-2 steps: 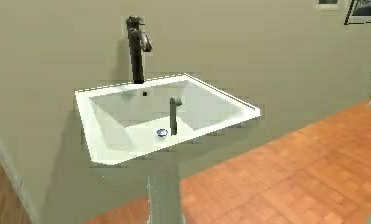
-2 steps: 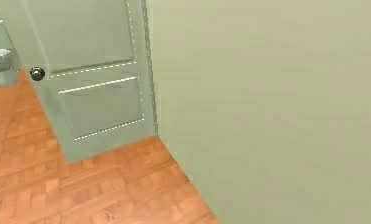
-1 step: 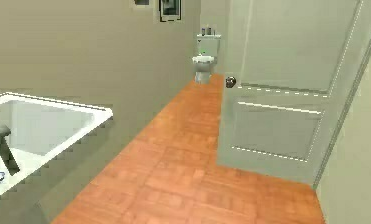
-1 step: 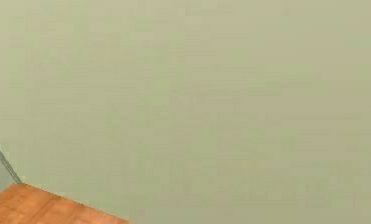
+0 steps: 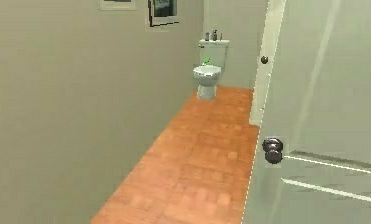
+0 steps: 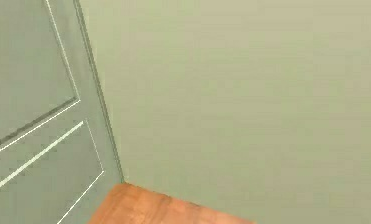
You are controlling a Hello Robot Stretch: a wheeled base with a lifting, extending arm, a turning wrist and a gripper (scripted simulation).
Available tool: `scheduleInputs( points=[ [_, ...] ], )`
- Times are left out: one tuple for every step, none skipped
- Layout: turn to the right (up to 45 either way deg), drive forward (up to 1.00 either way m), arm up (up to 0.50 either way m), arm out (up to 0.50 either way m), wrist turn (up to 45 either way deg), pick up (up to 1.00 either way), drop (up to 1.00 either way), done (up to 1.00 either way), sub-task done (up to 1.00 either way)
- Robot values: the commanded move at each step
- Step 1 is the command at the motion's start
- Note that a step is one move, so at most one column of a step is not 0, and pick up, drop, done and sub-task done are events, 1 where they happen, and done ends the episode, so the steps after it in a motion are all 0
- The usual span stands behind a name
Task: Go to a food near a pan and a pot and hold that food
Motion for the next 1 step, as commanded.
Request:
scheduleInputs(
  points=[
    [-12.0,0.0,0.0,0.0,0.0,0.0,0.0,0.0,0.0]
  ],
)
